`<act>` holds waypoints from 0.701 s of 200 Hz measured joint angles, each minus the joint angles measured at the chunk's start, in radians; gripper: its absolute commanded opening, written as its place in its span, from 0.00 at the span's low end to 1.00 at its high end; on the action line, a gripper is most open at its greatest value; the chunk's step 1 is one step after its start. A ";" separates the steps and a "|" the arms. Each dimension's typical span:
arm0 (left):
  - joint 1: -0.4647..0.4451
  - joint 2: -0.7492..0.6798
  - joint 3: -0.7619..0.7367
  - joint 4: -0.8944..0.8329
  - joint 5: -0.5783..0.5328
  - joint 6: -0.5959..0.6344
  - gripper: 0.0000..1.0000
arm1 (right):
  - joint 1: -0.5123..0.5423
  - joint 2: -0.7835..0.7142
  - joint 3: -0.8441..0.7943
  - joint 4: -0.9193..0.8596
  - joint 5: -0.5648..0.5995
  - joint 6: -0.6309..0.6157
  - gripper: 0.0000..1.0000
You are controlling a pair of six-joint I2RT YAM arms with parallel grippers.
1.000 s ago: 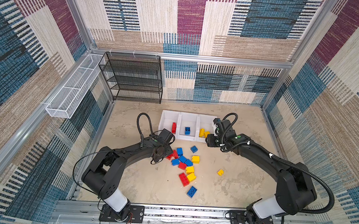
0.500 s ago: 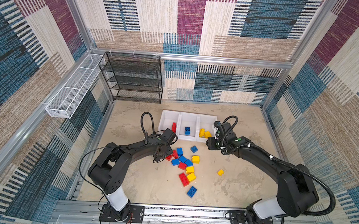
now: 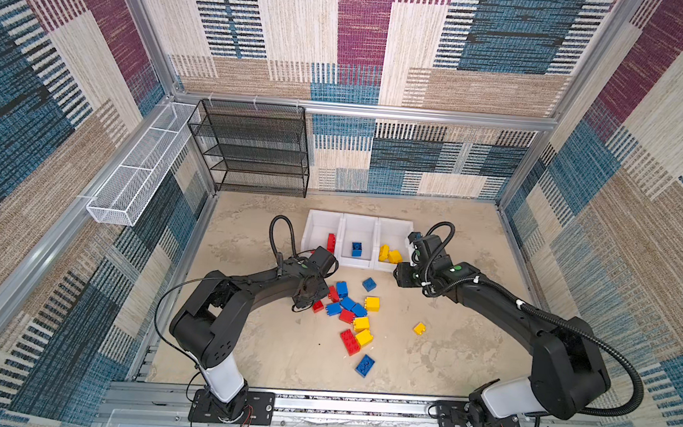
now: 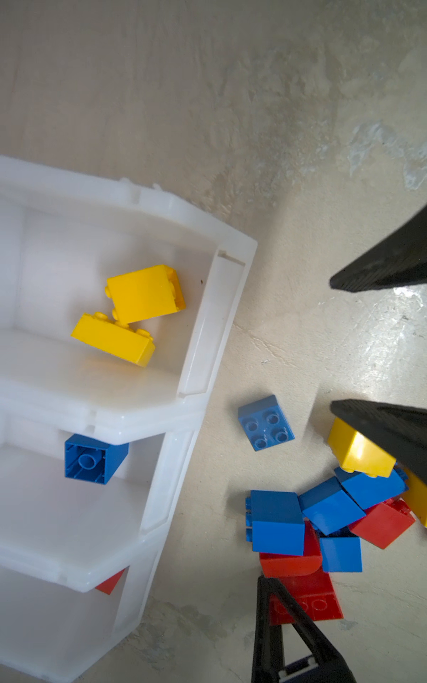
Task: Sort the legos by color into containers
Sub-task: 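Carry the red brick into the bin nearest the left gripper and release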
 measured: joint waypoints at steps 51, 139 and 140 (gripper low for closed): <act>0.000 -0.028 0.023 -0.014 0.008 0.045 0.35 | 0.000 -0.009 -0.005 -0.001 0.000 0.004 0.50; 0.132 0.081 0.440 -0.066 0.024 0.280 0.33 | 0.000 -0.066 -0.017 -0.027 0.017 0.032 0.49; 0.134 0.084 0.446 -0.068 0.024 0.284 0.33 | 0.000 -0.068 -0.017 -0.027 0.017 0.032 0.49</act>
